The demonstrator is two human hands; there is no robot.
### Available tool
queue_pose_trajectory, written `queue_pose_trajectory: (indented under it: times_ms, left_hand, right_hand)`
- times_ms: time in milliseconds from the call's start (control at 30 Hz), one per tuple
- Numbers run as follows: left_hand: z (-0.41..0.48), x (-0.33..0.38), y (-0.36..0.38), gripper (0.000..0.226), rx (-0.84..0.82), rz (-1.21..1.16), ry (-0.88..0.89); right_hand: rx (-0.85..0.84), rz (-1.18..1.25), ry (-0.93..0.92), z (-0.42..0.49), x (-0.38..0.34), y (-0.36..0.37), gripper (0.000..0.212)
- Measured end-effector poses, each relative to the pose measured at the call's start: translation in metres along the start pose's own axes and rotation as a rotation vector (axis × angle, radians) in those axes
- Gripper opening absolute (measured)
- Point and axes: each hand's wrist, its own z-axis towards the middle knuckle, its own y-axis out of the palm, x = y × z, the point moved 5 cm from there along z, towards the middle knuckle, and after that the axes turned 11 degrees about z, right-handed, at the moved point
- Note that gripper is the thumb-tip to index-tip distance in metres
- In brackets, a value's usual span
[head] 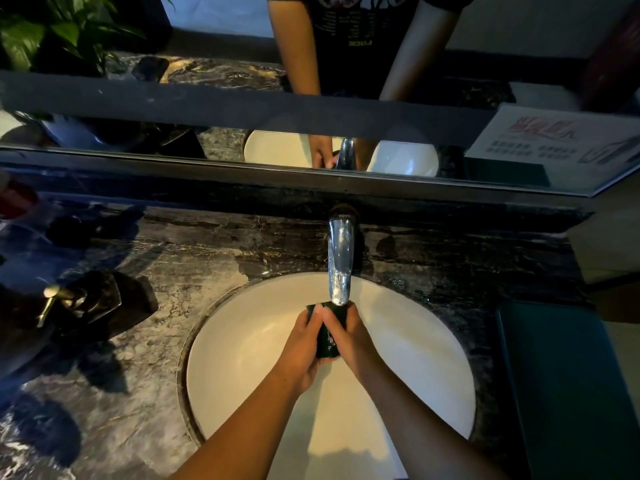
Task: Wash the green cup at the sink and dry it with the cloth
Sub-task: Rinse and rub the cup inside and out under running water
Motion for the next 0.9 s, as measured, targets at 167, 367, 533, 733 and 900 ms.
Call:
queue_pose_trajectory:
  times_ms: [167,367,533,733,900]
  left_hand:
    - [0.003,-0.007,-0.007,0.054,0.041,0.001,-0.091]
    - [0.008,0.001,-0.009,0.054,0.068,0.060,-0.018]
    - [0.012,0.013,-0.015,0.045,0.342,0.255,0.092]
    - [-0.001,0.020,0.000,0.056,0.211,0.286,0.124]
    - [-0.001,0.016,-0.001,0.057,0.203,0.324,0.144]
  right_hand:
    - [0.075,0.065,0.124,0.011,0.000,-0.001,0.036]
    - [0.080,0.315,0.234,0.014,0.003,-0.001,0.041]
    - [0.097,0.202,0.133,0.017,-0.002,0.002,0.032]
    - [0.055,-0.006,-0.033,0.005,-0.003,0.007,0.047]
    - [0.071,0.012,0.016,-0.001,0.002,0.006,0.043]
